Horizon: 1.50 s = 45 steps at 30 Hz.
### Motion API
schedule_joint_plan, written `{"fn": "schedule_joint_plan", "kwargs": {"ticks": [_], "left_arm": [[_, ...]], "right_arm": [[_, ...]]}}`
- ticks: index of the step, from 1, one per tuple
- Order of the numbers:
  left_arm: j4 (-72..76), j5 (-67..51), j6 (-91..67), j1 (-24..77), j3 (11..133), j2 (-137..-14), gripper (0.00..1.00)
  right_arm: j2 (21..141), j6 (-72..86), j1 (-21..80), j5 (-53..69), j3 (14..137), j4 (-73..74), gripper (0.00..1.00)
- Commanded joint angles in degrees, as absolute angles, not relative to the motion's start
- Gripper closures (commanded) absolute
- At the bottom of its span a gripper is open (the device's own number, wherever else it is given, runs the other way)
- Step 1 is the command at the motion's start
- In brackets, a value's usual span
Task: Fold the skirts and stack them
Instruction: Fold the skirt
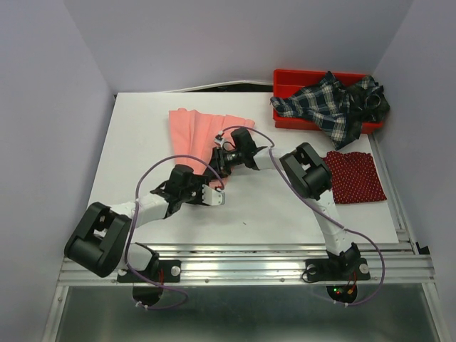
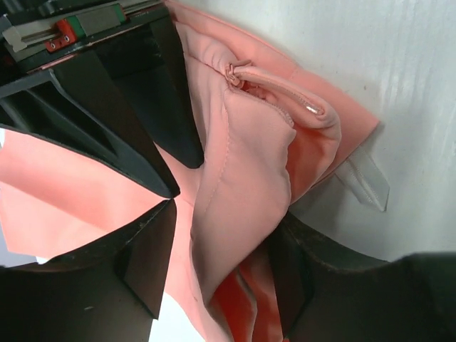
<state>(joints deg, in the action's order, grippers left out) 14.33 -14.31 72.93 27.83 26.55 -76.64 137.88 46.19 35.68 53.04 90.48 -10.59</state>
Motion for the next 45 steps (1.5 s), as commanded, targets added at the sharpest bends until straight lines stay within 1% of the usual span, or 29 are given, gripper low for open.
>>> {"fn": "schedule_joint_plan", "kwargs": {"ticks": [1,3,5,6,8,10,12,15,18,21,23,25,27,28,30,32,36,37,38,40,41,42,44,45], "left_arm": [[16.6,-11.2,72.2,27.2,27.7,-74.2,0.42],[15.0,-11.4,72.9,27.2,27.5,-73.0,0.43],[11.2,-11.2,75.1,27.2,27.2,-70.8,0.38],[9.3,-10.9,75.7,27.2,26.3,-70.1,0.33],[7.5,-10.2,78.1,27.2,25.2,-68.0,0.29],[7.0,-9.8,79.2,27.2,22.8,-66.9,0.24],[8.1,-10.1,80.8,27.2,20.7,-66.0,0.22],[10.5,-10.5,80.2,27.5,20.4,-67.7,0.22],[12.2,-9.1,78.6,27.5,22.9,-72.8,0.23],[13.4,-8.4,77.0,27.5,25.4,-76.7,0.27],[13.7,-9.5,76.6,27.5,26.2,-77.6,0.30],[12.8,-10.4,75.9,27.5,27.2,-77.5,0.36],[11.2,-11.7,75.6,27.4,28.3,-76.0,0.44],[8.9,-12.0,75.6,27.5,28.6,-75.2,0.50],[5.4,-13.8,77.6,27.5,29.1,-71.8,0.54],[1.2,-15.1,78.4,27.5,28.9,-68.1,0.62],[-3.8,-15.6,78.2,27.7,29.9,-64.8,0.85],[-6.0,-15.6,78.0,27.7,30.3,-64.7,0.98],[-7.6,-15.5,78.0,27.7,30.8,-65.0,1.00],[-12.8,-16.1,78.3,27.7,33.0,-65.7,1.00],[-14.4,-16.8,78.3,27.7,33.6,-66.3,1.00],[-17.5,-17.5,78.1,27.7,35.1,-66.4,1.00],[-21.3,-19.6,77.6,27.8,36.7,-66.7,1.00],[-23.2,-20.6,77.5,27.8,38.5,-66.6,1.00]], "right_arm": [[139.7,42.4,35.9,50.4,87.4,-4.9,0.62],[139.6,41.8,35.9,50.0,87.2,-4.6,0.62],[139.7,41.4,35.9,50.0,87.2,-3.9,0.62],[139.7,41.4,35.9,50.0,87.1,-3.8,0.62],[140.0,41.4,35.9,50.0,87.1,-3.7,0.62],[140.3,41.5,35.9,50.0,87.4,-3.6,0.62],[140.4,41.7,35.9,50.2,87.7,-3.6,0.62],[140.8,41.7,35.9,50.4,88.2,-3.5,0.62],[140.8,41.8,35.9,50.5,88.2,-3.4,0.62],[140.8,41.5,35.9,50.4,88.2,-3.2,0.62],[140.9,41.4,35.9,50.4,88.1,-3.0,0.62],[140.9,41.3,35.9,50.3,88.1,-2.8,0.62],[140.5,41.0,35.9,50.3,88.0,-2.7,0.62],[140.5,41.0,35.9,50.3,88.1,-2.6,0.62],[140.5,41.0,35.9,50.3,88.2,-2.5,0.62],[140.5,41.0,35.9,50.2,88.2,-2.5,0.62],[139.7,40.3,35.9,50.6,87.8,-2.4,0.62],[139.1,39.3,35.9,50.9,87.9,-2.4,0.61],[138.5,38.6,35.9,51.1,87.9,-2.4,0.59],[136.0,35.4,35.3,52.4,88.9,-1.7,0.48],[135.2,33.8,34.5,52.7,89.6,-1.2,0.42],[133.5,29.7,34.5,52.9,92.0,1.6,0.34],[132.3,25.7,33.2,51.6,95.6,5.8,0.27],[131.2,23.7,32.4,50.0,99.9,7.7,0.25]]}}
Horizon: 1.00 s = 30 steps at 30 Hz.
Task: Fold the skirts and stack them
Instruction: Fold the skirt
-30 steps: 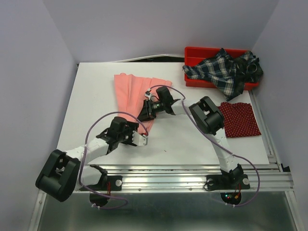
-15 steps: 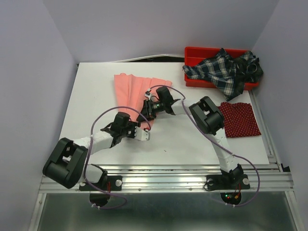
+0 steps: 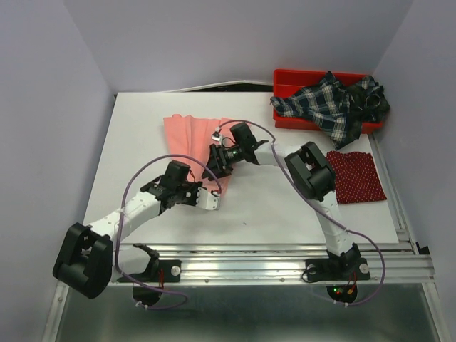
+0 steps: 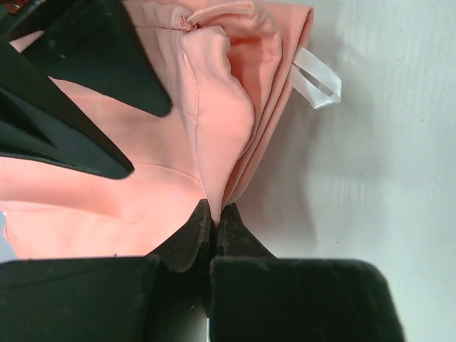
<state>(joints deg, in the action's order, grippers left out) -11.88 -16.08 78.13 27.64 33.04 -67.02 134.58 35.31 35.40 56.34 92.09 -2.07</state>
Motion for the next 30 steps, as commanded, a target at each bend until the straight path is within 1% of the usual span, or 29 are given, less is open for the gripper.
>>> {"fn": "schedule_joint_plan", "kwargs": {"ticks": [1,4,6,10,14,17,19,20,21,24,25,27,28,30], "left_arm": [[-27.1,-21.3,77.8,27.8,39.5,-66.3,1.00],[-34.0,-24.6,78.4,27.9,42.3,-64.9,1.00],[-37.0,-27.1,79.4,27.9,43.3,-63.1,1.00],[-43.6,-29.4,79.8,28.7,45.3,-61.4,1.00],[-46.5,-30.8,79.0,28.9,47.4,-60.3,1.00],[-48.1,-32.7,77.8,29.1,49.3,-60.3,1.00],[-48.8,-33.8,76.4,29.1,52.0,-60.8,1.00],[-49.0,-34.5,74.4,29.1,53.1,-61.7,1.00],[-49.1,-35.7,73.7,29.1,55.3,-62.3,1.00],[-49.7,-36.8,69.6,29.1,59.6,-65.6,1.00],[-50.7,-36.9,69.0,29.1,63.0,-66.8,1.00],[-51.2,-36.8,66.9,29.1,66.7,-70.0,1.00],[-50.9,-36.6,65.9,29.1,69.8,-70.9,1.00],[-50.9,-35.9,65.4,29.0,72.4,-73.6,1.00]], "right_arm": [[131.0,20.2,31.8,48.9,102.3,11.4,0.23],[130.8,14.2,31.1,43.6,110.6,15.3,0.20],[131.7,11.4,31.1,41.0,113.7,15.6,0.19],[137.1,9.8,31.1,36.0,120.2,13.9,0.19],[143.7,7.4,31.1,33.3,127.9,12.8,0.19],[145.2,6.0,31.1,32.8,126.9,10.3,0.19],[146.3,4.7,31.1,33.6,126.8,10.7,0.21],[146.8,3.8,31.7,34.0,126.5,11.0,0.24],[147.2,3.3,31.7,35.8,125.2,11.8,0.33],[146.8,1.1,33.1,40.1,121.6,12.0,0.48],[146.3,0.6,34.0,42.3,120.1,12.0,0.54],[144.9,-1.6,35.1,44.4,116.5,12.7,0.61],[144.8,-2.2,36.1,46.6,115.7,14.0,0.67],[143.5,-2.7,37.1,47.8,113.1,14.6,0.72]]}}
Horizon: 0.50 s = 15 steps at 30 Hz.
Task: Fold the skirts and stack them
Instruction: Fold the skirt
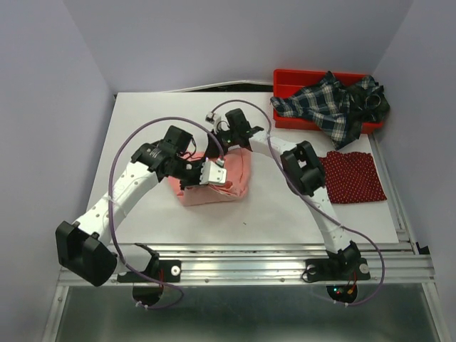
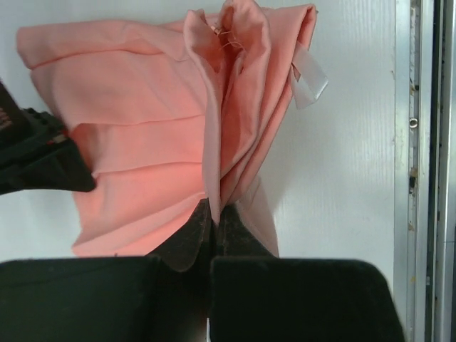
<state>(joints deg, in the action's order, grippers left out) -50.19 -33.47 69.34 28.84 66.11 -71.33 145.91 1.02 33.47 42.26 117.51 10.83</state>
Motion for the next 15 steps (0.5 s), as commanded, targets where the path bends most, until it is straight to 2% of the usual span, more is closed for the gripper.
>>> {"fn": "schedule_joint_plan", "kwargs": {"ticks": [1,6,12,15], "left_arm": [[-50.2,-35.5,64.3,28.9,74.1,-74.4,1.00],[-48.0,-33.2,64.0,27.0,75.5,-79.6,1.00],[-43.9,-31.7,64.5,24.7,74.1,-84.5,1.00],[-42.0,-31.4,64.2,23.5,71.9,-87.4,1.00]], "right_arm": [[142.9,-2.5,37.8,49.0,111.9,14.2,0.75],[138.5,-1.1,38.9,50.9,104.4,11.6,0.78],[136.9,-0.8,38.9,50.5,102.7,11.0,0.76],[136.8,-0.2,38.9,48.5,103.6,11.1,0.67]]}}
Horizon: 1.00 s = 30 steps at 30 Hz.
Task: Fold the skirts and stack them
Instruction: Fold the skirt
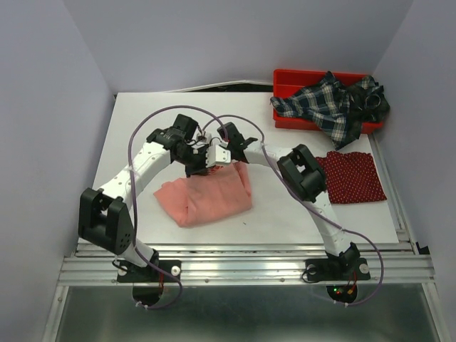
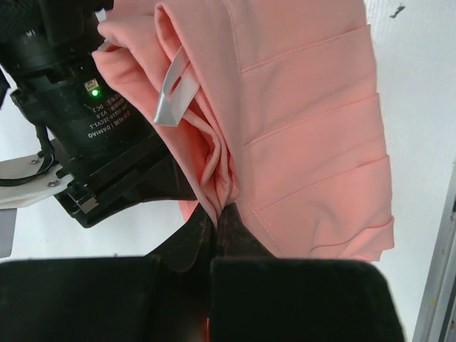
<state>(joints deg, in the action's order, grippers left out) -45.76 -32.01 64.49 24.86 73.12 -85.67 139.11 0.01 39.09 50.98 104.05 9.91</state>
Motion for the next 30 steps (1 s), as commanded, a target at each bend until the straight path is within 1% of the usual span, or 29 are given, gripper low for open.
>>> {"fn": "schedule_joint_plan", "kwargs": {"ticks": [1,3,4,5,6,7,12,13,15,19,20,21,22,24,25,26,27,28,30], "left_arm": [[-41.6,-31.4,64.2,23.1,71.0,-88.0,1.00],[-40.1,-31.6,63.9,22.2,69.7,-89.3,1.00],[-39.3,-31.6,63.9,21.9,69.3,-89.6,1.00],[-38.9,-31.5,63.9,21.6,68.9,-89.9,1.00],[-38.8,-31.3,64.0,21.4,68.6,-90.7,1.00],[-37.6,-31.1,63.7,20.7,67.9,-91.1,1.00],[-35.5,-31.2,61.8,18.3,69.1,-96.8,1.00],[-35.7,-31.4,61.5,17.5,70.4,-98.0,0.98],[-35.8,-31.6,60.7,16.8,71.7,-101.1,0.94],[-34.6,-31.7,58.4,15.6,74.4,-105.8,0.79],[-34.5,-31.8,57.7,15.3,75.1,-106.7,0.73],[-34.5,-32.3,56.3,14.4,75.8,-108.4,0.69],[-35.1,-32.7,55.5,14.0,77.9,-109.2,0.37],[-36.6,-35.3,53.4,12.1,81.3,-109.8,0.26],[-37.2,-36.5,52.1,11.2,81.3,-109.3,0.13],[-37.3,-37.7,50.7,10.2,83.0,-107.5,0.01],[-37.2,-40.0,49.2,9.3,83.7,-106.4,0.01],[-36.3,-40.8,45.6,7.7,84.4,-105.0,0.01],[-35.7,-41.7,42.6,6.8,84.3,-100.4,0.01]], "right_arm": [[136.8,-0.2,38.9,46.1,104.1,11.1,0.60],[136.8,-0.1,38.4,43.6,105.5,11.2,0.50],[136.9,2.0,38.4,40.7,106.1,11.1,0.34],[137.3,2.0,37.8,39.0,107.3,11.2,0.28],[137.5,1.7,37.8,37.0,107.8,11.1,0.24],[137.5,1.1,37.3,33.9,108.3,11.0,0.18],[137.1,2.4,34.3,27.7,111.3,10.6,0.07],[136.9,2.9,33.7,26.6,112.6,10.7,0.01],[136.0,4.7,31.7,25.6,113.6,10.7,0.00],[132.7,5.9,28.7,23.4,112.1,10.8,0.00],[130.4,5.5,28.1,21.9,110.2,10.8,0.00],[129.0,5.1,27.0,21.5,109.1,10.9,0.00],[126.3,4.1,26.5,21.4,107.0,11.8,0.00],[123.3,2.6,25.3,21.5,105.0,14.0,0.00],[121.7,1.9,25.3,22.2,103.9,15.1,0.00],[118.2,1.8,25.3,24.8,101.3,15.9,0.00],[116.2,2.1,25.3,27.0,99.6,16.8,0.00],[114.5,4.2,25.3,33.7,97.8,18.0,0.02],[110.3,6.3,26.0,39.7,92.7,18.9,0.03]]}}
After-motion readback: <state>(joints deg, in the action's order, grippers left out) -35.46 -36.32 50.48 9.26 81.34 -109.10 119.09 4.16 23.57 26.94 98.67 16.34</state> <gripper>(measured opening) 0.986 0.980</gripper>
